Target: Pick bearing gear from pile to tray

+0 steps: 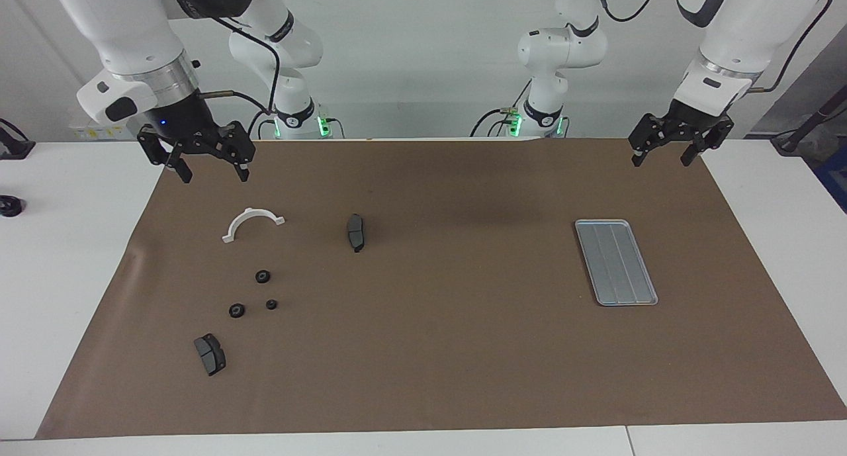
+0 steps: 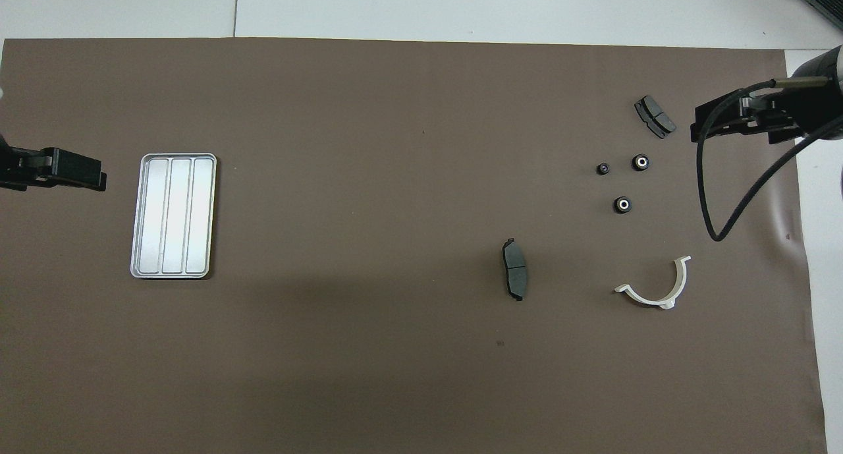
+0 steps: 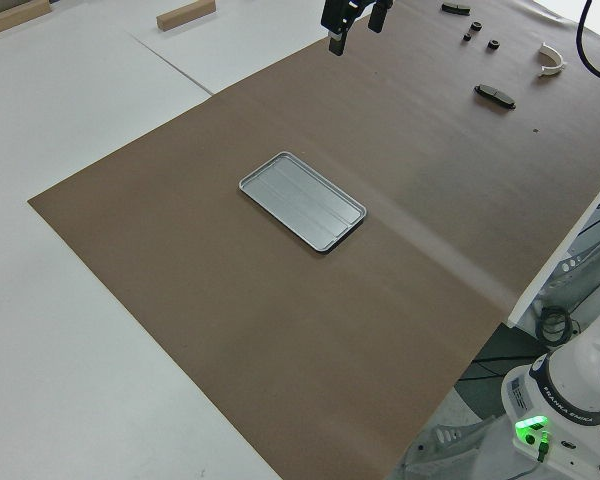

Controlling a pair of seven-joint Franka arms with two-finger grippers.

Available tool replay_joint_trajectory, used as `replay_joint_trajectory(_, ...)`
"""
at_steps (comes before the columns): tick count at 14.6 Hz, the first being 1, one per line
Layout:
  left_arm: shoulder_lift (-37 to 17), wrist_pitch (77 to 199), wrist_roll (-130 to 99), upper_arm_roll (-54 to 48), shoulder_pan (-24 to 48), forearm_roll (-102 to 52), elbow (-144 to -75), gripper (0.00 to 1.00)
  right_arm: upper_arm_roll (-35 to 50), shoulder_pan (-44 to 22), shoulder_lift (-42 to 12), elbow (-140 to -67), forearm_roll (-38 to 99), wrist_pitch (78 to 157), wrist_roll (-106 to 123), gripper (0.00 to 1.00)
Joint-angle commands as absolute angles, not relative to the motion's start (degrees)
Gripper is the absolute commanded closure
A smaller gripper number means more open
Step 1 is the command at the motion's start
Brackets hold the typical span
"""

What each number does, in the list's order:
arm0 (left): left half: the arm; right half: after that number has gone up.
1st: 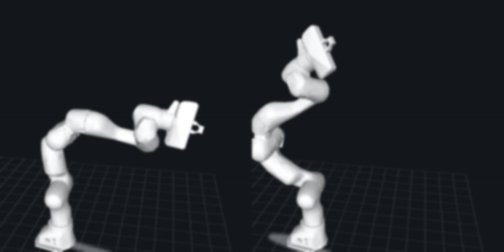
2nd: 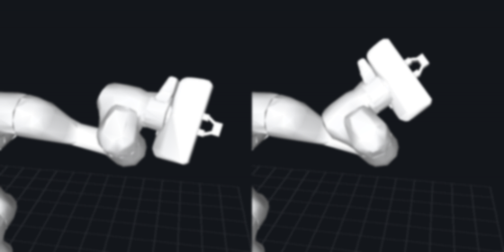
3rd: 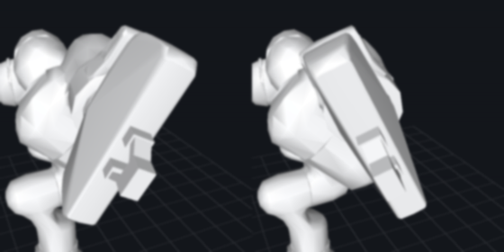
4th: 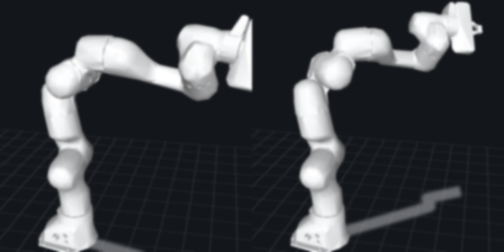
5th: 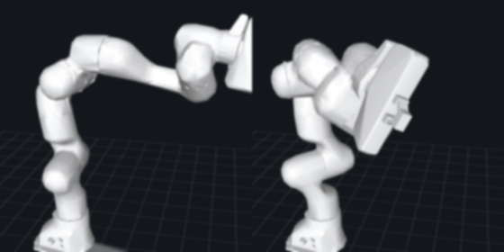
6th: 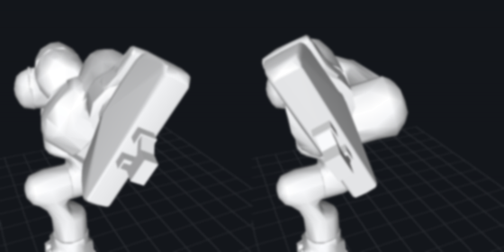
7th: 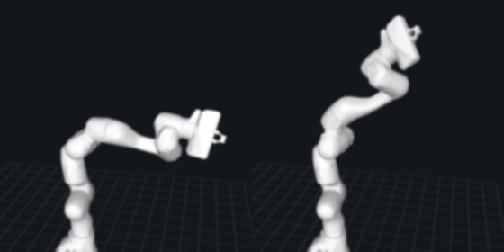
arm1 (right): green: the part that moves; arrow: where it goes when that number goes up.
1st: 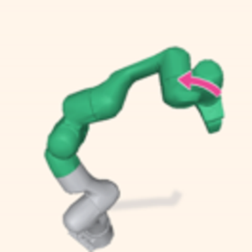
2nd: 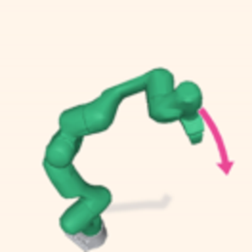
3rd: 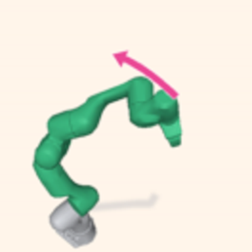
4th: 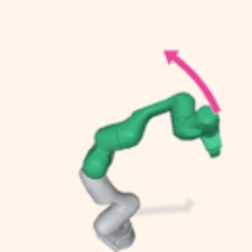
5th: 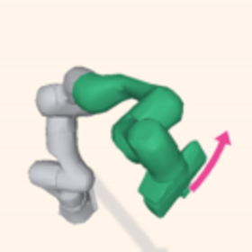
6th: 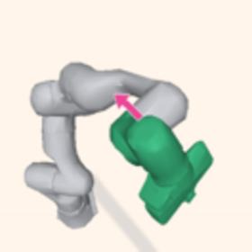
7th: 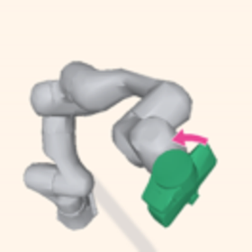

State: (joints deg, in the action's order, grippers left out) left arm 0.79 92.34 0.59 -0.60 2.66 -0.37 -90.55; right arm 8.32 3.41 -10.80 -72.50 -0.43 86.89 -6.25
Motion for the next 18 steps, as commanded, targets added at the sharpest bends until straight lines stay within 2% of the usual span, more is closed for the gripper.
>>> replay_joint_trajectory(1, 2.5, 91.9, 1.1, -1.1, 1.9, -1.2, -92.5, 0.00, 8.8, 4.0, -10.0, -73.9, -0.9, 88.7, -7.2, 0.00)
replay_joint_trajectory(6, 2.5, 92.0, 1.0, -1.1, 1.8, -1.2, -92.5, 0.00, 8.8, 4.1, -10.0, -74.1, -0.5, 88.7, -7.3, 0.00)
replay_joint_trajectory(10, 2.5, 91.9, 0.9, -1.1, 1.7, -1.2, -92.5, 0.00, 8.8, 4.1, -9.3, -76.9, -0.6, 90.4, -9.8, 0.00)
replay_joint_trajectory(15, 2.5, 92.0, 0.7, -1.1, 1.1, -1.2, -92.5, 0.00, 8.7, 4.3, -12.6, -79.5, -1.1, 96.4, -7.2, 0.00)
replay_joint_trajectory(18, 2.5, 92.0, 0.8, -1.1, 1.1, -1.2, -92.5, 0.00, 8.8, 4.5, -15.2, -83.0, -6.0, 101.3, -6.2, 0.00)
